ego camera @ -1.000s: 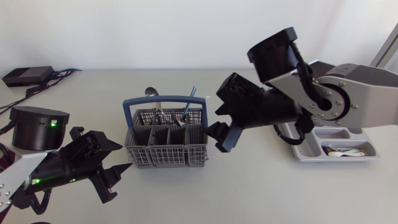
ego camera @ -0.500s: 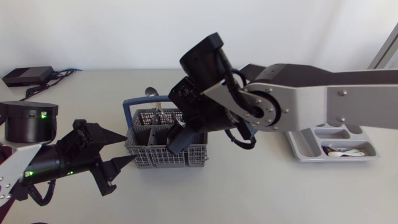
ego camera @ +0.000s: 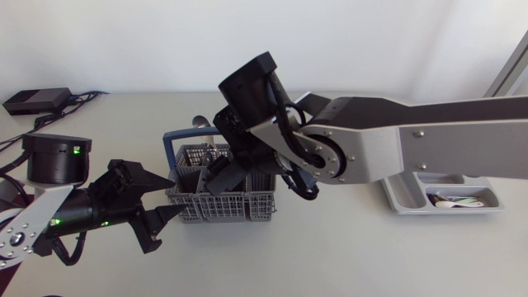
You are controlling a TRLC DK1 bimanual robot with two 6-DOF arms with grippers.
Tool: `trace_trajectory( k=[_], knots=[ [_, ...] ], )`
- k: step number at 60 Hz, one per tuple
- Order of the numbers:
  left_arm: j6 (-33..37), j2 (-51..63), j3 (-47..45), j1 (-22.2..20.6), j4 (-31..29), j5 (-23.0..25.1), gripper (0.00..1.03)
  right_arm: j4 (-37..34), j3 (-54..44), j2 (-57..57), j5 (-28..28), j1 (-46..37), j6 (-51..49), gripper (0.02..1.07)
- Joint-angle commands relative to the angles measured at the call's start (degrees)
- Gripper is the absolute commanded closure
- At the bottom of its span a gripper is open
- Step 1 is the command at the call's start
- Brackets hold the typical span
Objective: Sort the cutlery from the basket into the organizer compartments.
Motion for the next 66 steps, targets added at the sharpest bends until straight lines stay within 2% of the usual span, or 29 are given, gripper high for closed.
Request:
trace_trajectory(
  k=[1, 25, 37, 47, 66],
  knots=[
    [-1.2, 1.0, 0.4, -0.3, 1.0, 0.5, 0.39, 0.8, 1.4, 1.6, 0.6, 0.5, 2.6, 0.39],
    [-2.4, 2.0, 0.2, -1.0, 1.8, 0.5, 0.39, 1.1, 1.8, 3.1, -0.4, -1.1, 3.8, 0.49],
    [-2.5, 1.7, -0.4, -1.1, 1.8, 0.5, 0.39, 1.1, 1.8, 3.6, -1.4, -2.4, 3.9, 0.66],
    [-2.7, 1.2, -0.7, -1.1, 1.7, 0.5, 0.39, 0.8, 2.0, 3.9, -3.0, -2.7, 4.1, 0.75],
    [-3.1, -0.3, -1.1, -1.2, 1.0, 0.5, 0.39, 0.1, 2.2, 4.8, -6.4, -3.6, 4.6, 0.83]
  ],
)
